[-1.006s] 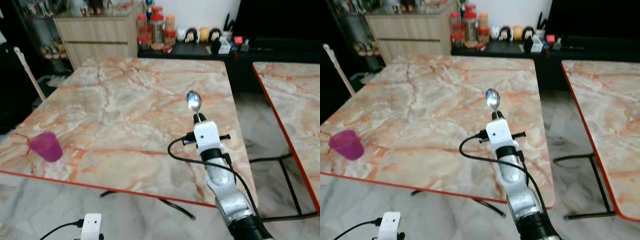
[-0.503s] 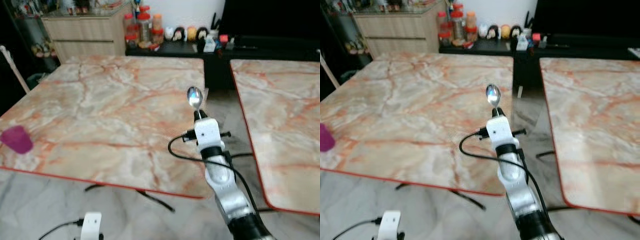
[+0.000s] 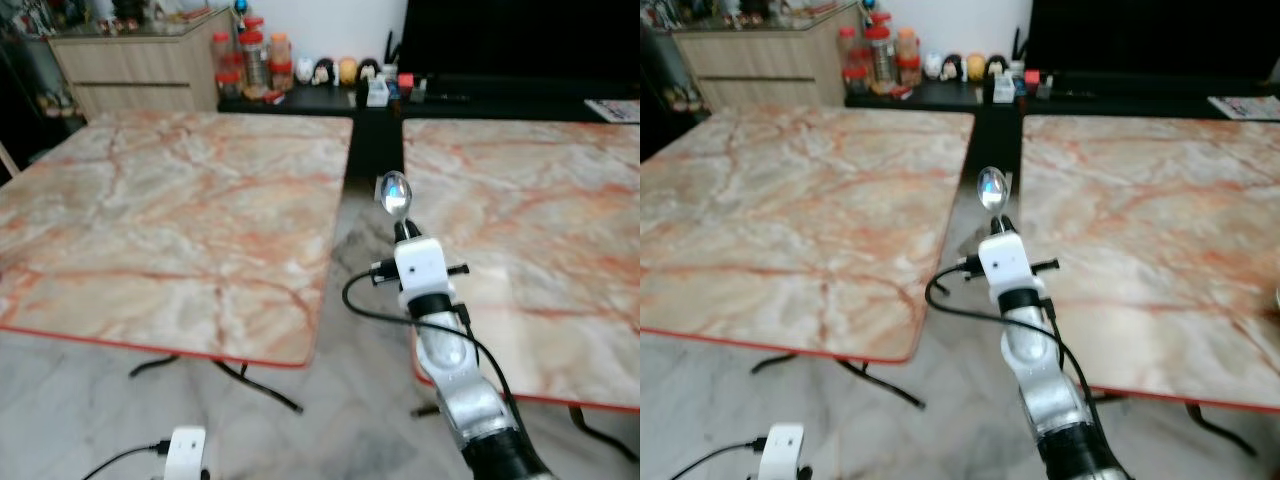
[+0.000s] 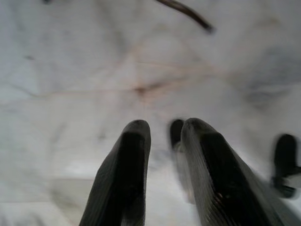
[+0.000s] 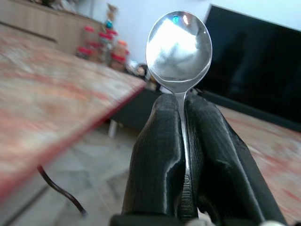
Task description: Setting the table
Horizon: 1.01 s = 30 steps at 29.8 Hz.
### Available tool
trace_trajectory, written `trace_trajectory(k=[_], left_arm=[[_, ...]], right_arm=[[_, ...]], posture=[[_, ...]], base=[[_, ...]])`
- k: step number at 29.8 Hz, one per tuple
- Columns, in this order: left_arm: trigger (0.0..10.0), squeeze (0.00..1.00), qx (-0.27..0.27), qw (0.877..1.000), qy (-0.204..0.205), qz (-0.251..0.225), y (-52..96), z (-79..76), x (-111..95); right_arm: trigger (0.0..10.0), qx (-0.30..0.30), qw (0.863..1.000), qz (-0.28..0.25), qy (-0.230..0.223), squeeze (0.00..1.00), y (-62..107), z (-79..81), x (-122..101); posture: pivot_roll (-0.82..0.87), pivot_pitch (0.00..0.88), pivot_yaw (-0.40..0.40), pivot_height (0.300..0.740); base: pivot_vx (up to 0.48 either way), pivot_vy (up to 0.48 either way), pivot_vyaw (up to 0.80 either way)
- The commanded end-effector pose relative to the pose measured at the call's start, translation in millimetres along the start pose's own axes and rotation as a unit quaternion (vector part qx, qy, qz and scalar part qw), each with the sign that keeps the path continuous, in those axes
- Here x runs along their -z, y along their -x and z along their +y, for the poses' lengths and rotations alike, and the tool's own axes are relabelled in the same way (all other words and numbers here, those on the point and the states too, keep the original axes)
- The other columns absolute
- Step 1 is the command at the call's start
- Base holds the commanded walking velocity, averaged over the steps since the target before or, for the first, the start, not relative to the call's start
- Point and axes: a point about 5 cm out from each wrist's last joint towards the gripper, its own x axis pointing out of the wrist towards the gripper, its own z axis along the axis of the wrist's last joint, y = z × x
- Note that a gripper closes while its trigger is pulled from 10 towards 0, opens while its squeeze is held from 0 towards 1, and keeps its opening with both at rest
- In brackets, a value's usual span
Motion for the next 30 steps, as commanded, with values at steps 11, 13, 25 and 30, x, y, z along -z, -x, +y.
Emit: trace_trajectory(k=[11, 13, 25, 30], left_arm=[[10.0, 0.0, -0.002, 1.0, -0.004, 0.0, -0.4, 3.4, -1.4], [10.0, 0.0, -0.003, 1.0, -0.004, 0.003, 0.2, 4.5, 1.1], [10.0, 0.0, 0.0, 1.0, -0.007, 0.0, -0.6, 3.7, -2.3], [10.0, 0.0, 0.002, 1.0, -0.009, -0.003, -1.1, 3.5, -4.9]], right_arm=[[10.0, 0.009, 1.0, -0.011, -0.004, 0.0, -6.1, -3.9, -8.0], [10.0, 0.011, 1.0, -0.01, -0.005, 0.0, -5.8, -3.8, -7.6], [10.0, 0.019, 1.0, -0.014, -0.01, 0.0, -5.7, -7.2, -8.3], [10.0, 0.024, 1.0, -0.009, -0.015, 0.0, -5.0, -7.6, -7.4]], posture=[[-0.04, 0.021, 0.053, 0.74], [-0.04, 0.022, 0.057, 0.74], [-0.05, 0.025, 0.07, 0.74], [-0.05, 0.028, 0.073, 0.74]], base=[[0.0, -0.397, 0.0], [0.0, -0.396, 0.0], [0.0, -0.397, 0.0], [0.0, -0.397, 0.0]])
